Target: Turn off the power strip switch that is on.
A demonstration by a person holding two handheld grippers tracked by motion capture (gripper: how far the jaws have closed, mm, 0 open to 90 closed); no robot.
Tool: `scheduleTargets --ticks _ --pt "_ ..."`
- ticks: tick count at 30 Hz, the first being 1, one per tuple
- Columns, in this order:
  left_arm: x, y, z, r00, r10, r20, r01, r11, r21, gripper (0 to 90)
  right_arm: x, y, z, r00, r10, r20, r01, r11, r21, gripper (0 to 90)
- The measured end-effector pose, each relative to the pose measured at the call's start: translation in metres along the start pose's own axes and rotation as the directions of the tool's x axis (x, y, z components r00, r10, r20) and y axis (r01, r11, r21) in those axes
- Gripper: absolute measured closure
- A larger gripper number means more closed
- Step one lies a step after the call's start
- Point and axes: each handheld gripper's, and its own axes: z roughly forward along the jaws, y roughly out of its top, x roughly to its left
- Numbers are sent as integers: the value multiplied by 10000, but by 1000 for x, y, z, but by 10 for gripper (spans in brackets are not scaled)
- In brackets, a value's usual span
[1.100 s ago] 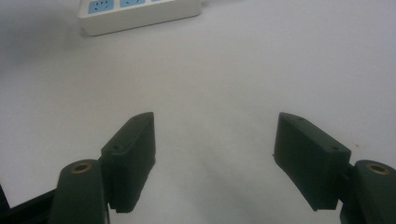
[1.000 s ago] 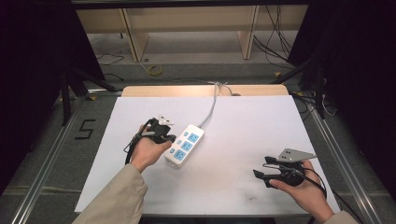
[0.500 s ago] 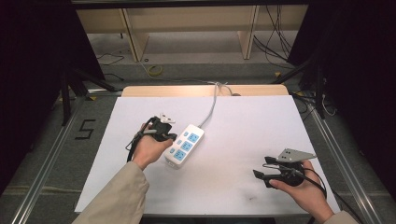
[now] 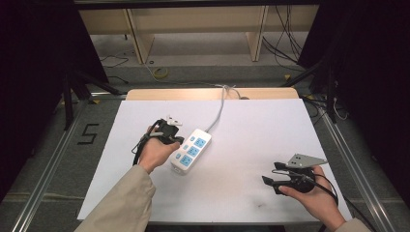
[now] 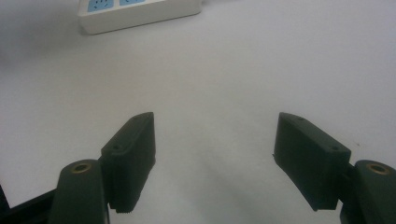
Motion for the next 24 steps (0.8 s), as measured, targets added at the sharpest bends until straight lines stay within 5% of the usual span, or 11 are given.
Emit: scheduleTargets --ticks 24 --pt "3 4 7 9999 91 -106 -90 9999 82 897 0 0 1 10000 -24 35 24 10000 95 298"
